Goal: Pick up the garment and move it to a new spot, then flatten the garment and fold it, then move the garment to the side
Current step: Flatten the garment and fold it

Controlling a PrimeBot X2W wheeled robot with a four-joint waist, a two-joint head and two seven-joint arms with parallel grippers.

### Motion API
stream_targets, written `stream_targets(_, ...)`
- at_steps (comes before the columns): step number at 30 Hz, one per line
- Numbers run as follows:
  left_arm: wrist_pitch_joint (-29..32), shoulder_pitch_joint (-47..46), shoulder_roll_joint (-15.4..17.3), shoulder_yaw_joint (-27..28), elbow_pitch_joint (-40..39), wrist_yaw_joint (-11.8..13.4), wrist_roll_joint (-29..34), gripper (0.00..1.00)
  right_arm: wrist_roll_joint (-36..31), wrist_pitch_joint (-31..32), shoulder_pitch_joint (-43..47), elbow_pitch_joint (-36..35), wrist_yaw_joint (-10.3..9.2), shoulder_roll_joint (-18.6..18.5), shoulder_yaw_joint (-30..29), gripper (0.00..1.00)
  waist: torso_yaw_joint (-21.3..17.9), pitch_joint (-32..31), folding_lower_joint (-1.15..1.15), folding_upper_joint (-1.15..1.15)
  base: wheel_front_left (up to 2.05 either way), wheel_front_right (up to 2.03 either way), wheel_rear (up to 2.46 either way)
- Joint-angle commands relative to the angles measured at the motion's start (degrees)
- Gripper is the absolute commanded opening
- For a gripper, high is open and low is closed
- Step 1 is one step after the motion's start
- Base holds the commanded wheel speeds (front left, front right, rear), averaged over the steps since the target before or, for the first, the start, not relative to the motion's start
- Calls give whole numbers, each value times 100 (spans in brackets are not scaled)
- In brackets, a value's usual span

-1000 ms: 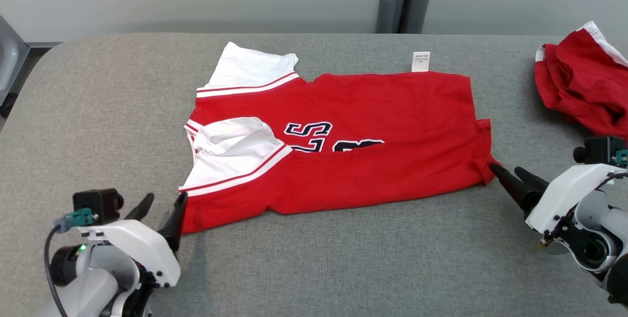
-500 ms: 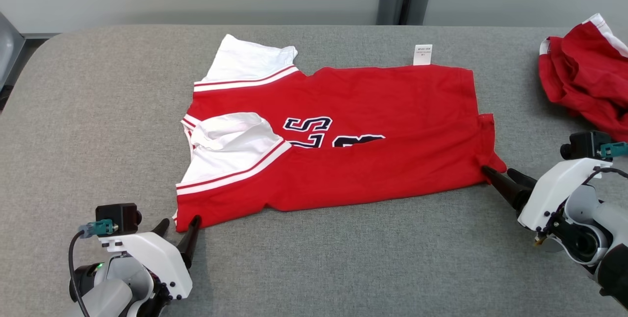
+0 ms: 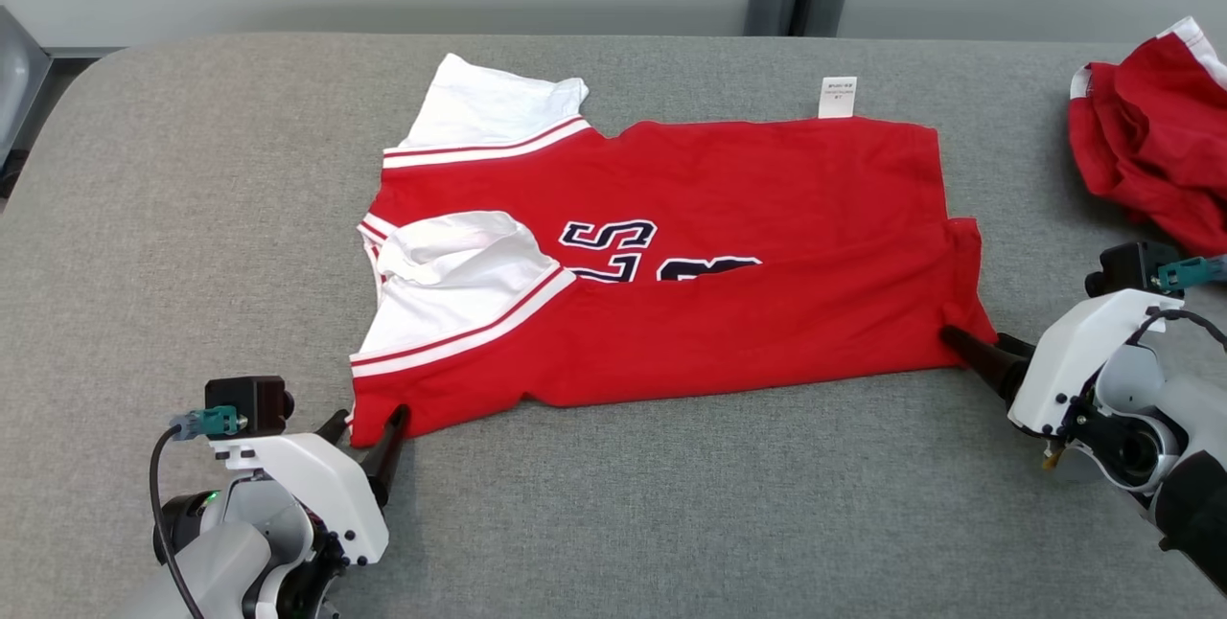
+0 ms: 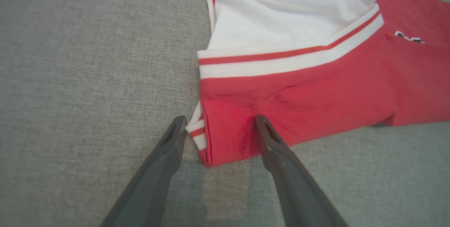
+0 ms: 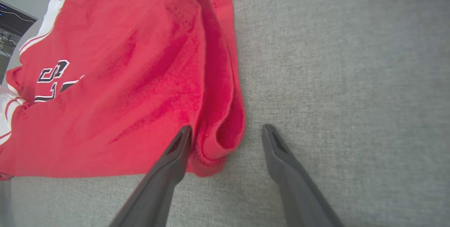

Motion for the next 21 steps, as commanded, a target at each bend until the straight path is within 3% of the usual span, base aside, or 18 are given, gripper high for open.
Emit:
stream_targets(1,81,8,-61,-72,63,-48,-34,96,29,119,42,31,2,95,72,100,16,-4,0,0,0,0,0)
stream_targets(2,89,14,-85,-86,101,-80,-33,77,52,196,65,61,2,127,84,100,31,-11,0,0,0,0,0)
stream_targets(3,98,14,-102,-93,120,-103,-42,50,67,245,78,61,2,140,90,100,38,-17,0,0,0,0,0)
stream_targets(4,105,13,-116,-99,140,-126,-50,33,76,301,87,63,2,150,105,100,44,-23,0,0,0,0,0)
stream_targets(5,107,9,-122,-104,160,-135,-54,25,60,335,90,49,2,154,119,78,48,-29,0,0,0,0,0)
stream_targets(6,120,8,-120,-113,184,-158,-51,0,42,331,91,30,2,152,121,44,51,-36,0,0,0,0,0)
stream_targets(7,144,9,-108,-132,210,-178,-48,0,27,323,87,-1,2,148,117,33,52,-43,0,0,0,0,0)
stream_targets(8,159,10,-106,-142,226,-198,-52,0,-21,317,76,-53,2,138,127,6,53,-50,0,0,0,0,0)
stream_targets(9,148,13,-115,-141,236,-222,-58,0,-77,300,63,-102,2,113,141,0,52,-60,0,0,0,0,0)
stream_targets(21,30,30,-1,-75,120,-225,-46,0,-72,151,196,-576,2,-204,105,0,13,-307,0,0,0,0,0)
